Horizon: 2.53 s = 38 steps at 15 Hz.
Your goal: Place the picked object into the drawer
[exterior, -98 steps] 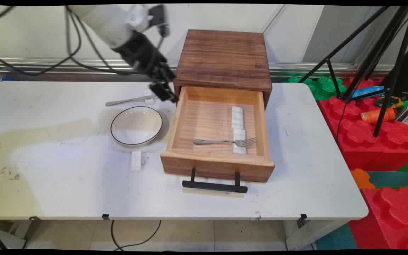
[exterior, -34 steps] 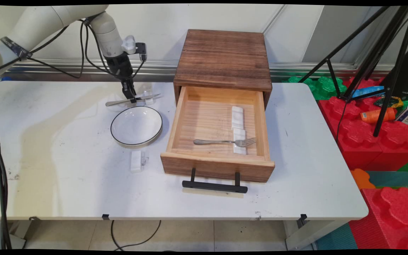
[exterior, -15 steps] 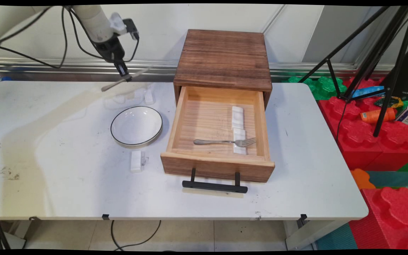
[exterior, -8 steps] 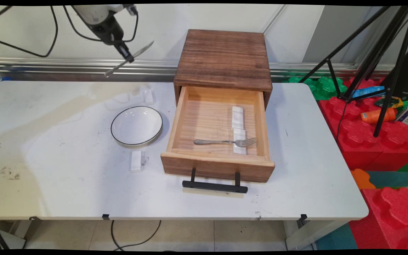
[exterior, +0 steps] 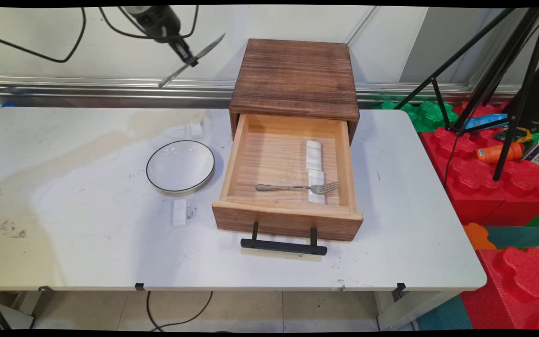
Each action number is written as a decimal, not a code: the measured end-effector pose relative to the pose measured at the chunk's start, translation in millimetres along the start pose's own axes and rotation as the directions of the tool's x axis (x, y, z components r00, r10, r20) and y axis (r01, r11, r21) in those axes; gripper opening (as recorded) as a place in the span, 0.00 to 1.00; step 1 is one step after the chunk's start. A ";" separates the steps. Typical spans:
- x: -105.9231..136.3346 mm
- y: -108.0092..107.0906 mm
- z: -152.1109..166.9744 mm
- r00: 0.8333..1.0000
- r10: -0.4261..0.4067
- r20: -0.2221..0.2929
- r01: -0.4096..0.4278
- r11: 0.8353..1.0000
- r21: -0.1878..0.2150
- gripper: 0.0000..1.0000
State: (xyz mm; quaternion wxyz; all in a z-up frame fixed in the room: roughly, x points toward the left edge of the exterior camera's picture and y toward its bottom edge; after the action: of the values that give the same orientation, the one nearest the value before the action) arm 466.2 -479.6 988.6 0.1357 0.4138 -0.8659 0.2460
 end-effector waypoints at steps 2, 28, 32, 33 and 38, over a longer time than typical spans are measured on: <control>21.5 22.0 -12.5 0.998 0.044 -0.040 -0.045 0.999 -0.025 0.00; 112.9 194.9 39.8 0.912 0.364 -0.190 -0.410 0.837 -0.363 0.00; 107.6 200.1 70.1 0.904 0.377 -0.203 -0.428 0.815 -0.390 0.00; 107.0 200.9 74.1 0.903 0.378 -0.205 -0.430 0.813 -0.394 0.00; 103.6 205.1 103.6 0.895 0.393 -0.210 -0.446 0.800 -0.402 0.00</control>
State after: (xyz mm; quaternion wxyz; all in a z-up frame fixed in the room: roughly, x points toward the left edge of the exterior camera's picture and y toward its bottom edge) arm 238.0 -492.6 882.4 0.2179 0.1551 -0.9592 0.0912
